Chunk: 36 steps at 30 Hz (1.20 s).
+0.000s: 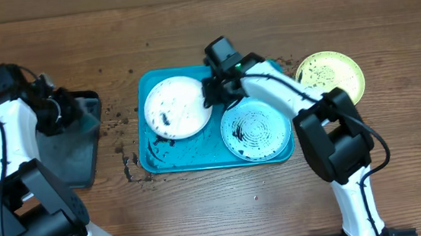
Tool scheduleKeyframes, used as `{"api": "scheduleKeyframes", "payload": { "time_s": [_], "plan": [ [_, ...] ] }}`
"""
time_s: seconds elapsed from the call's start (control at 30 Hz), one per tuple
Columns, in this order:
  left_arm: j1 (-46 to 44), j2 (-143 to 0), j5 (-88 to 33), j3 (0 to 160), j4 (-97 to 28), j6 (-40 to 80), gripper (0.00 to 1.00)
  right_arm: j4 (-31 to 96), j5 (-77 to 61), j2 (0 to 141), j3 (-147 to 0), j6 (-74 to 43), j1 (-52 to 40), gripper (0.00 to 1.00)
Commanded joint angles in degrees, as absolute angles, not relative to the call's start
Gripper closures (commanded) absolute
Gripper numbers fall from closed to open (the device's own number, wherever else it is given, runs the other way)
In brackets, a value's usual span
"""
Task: Clean dirty plates on tray and stack at the side
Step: 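Move the right gripper to the white plate rim and grasp it, then bring the sponge in the left gripper over and scrub the white plate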
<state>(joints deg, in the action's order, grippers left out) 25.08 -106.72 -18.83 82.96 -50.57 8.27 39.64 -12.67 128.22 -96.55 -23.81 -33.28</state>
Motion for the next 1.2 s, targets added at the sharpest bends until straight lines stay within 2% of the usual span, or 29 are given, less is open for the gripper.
{"api": "scheduleKeyframes", "payload": {
  "time_s": [0.0,0.03,0.07,0.13,0.17,0.53,0.73,0.9,1.17],
  "plan": [
    [21.9,-105.6,-22.5,82.6,-50.5,5.7,0.96,40.8,-6.5,128.2,-97.6,-28.2,-35.0,0.96],
    [20.9,-105.6,-22.4,82.6,-50.5,5.7,0.96,41.4,-4.3,128.2,-97.6,-28.3,-35.4,0.96],
    [20.1,-105.6,-22.0,82.6,-50.5,5.8,0.96,41.6,-3.5,128.2,-97.6,-28.3,-35.5,0.91],
    [18.6,-105.6,-21.1,82.6,-50.5,5.8,0.96,41.5,-3.2,128.0,-97.8,-28.1,-35.5,0.65],
    [17.9,-105.6,-20.7,82.6,-50.5,5.8,0.96,41.5,-3.2,128.0,-98.1,-28.1,-35.4,0.61],
    [10.3,-105.6,-20.4,82.6,-50.6,6.6,0.96,37.2,-8.4,128.4,-100.8,-5.4,-33.8,0.67],
    [7.3,-105.6,-20.4,82.6,-50.1,7.8,0.96,38.3,-9.8,130.1,-99.5,-6.9,-34.1,0.69],
    [4.7,-105.6,-20.3,82.6,-50.0,8.4,0.96,40.0,-10.6,131.7,-99.4,-11.3,-34.1,0.81],
    [2.5,-105.6,-20.3,82.6,-48.6,10.8,0.96,42.0,-10.4,131.7,-99.4,-16.6,-34.1,0.88]
  ]
}}
